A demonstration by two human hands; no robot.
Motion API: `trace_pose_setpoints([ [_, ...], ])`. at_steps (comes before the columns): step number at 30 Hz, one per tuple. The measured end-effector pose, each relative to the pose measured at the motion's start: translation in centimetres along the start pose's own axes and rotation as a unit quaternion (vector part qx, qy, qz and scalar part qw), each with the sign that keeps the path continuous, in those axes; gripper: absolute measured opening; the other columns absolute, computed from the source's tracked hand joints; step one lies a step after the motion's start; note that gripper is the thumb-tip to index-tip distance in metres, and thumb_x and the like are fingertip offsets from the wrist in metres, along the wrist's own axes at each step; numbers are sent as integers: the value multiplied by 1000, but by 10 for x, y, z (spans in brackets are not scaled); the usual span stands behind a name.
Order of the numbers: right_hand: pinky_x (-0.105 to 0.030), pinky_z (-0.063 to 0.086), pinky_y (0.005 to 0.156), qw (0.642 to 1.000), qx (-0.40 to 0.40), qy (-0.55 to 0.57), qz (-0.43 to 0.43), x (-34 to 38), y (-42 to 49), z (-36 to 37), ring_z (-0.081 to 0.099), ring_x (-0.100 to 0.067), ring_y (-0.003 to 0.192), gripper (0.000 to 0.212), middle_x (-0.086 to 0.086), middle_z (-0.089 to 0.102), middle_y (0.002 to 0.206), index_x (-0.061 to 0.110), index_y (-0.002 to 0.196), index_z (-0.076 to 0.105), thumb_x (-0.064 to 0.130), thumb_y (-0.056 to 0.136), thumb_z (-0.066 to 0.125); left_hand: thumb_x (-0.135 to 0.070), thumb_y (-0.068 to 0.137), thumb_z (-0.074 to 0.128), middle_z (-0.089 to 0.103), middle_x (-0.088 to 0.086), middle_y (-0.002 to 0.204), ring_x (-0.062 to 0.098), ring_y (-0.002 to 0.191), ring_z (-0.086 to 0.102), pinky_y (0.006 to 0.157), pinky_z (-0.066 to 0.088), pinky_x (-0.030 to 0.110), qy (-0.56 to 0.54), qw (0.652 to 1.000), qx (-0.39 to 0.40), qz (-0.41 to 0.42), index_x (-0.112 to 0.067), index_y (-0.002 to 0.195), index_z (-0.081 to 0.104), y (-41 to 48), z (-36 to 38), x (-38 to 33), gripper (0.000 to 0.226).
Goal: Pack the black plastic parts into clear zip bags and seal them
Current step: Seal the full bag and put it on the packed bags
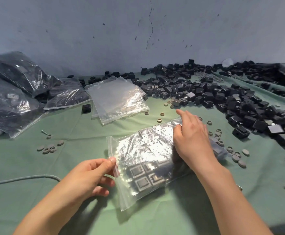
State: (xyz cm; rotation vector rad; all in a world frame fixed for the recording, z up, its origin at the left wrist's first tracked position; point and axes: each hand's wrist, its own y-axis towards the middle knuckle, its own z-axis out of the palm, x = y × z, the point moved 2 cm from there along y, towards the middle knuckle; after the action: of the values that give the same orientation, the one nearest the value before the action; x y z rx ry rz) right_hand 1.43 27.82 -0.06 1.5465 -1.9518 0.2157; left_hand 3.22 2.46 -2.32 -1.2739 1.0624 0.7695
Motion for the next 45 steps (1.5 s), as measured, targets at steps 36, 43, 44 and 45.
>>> trace_pose_setpoints([
  [36, -51, 0, 125, 979, 117, -51, -161, 39, 12, 24, 18, -19, 152, 43, 4, 38, 157, 32, 146, 43, 38, 104, 35, -40, 97, 57, 54, 10, 56, 16, 45, 47, 45, 34, 20, 125, 964, -208, 106, 11, 85, 66, 72, -2, -18, 53],
  [43, -53, 2, 124, 969, 140, -57, -194, 59, 18, 40, 25, -25, 148, 41, -2, 46, 149, 27, 144, 48, 33, 104, 36, -32, 92, 67, 56, 4, 46, 13, 30, 43, 37, 37, 16, 93, 974, -188, 81, -5, 82, 74, 85, -9, -14, 29],
  [44, -54, 1, 124, 967, 146, -58, -200, 63, 17, 44, 25, -26, 148, 41, -3, 46, 149, 27, 144, 48, 33, 105, 37, -30, 92, 67, 57, 4, 46, 12, 30, 43, 35, 38, 16, 78, 977, -184, 74, -3, 83, 73, 86, -9, -13, 29],
  [45, -54, 1, 124, 965, 151, -60, -207, 66, 16, 47, 25, -26, 148, 41, -4, 47, 149, 26, 144, 49, 33, 105, 37, -28, 92, 67, 58, 5, 47, 12, 30, 44, 33, 39, 17, 63, 980, -177, 68, -2, 83, 72, 87, -10, -13, 28],
])
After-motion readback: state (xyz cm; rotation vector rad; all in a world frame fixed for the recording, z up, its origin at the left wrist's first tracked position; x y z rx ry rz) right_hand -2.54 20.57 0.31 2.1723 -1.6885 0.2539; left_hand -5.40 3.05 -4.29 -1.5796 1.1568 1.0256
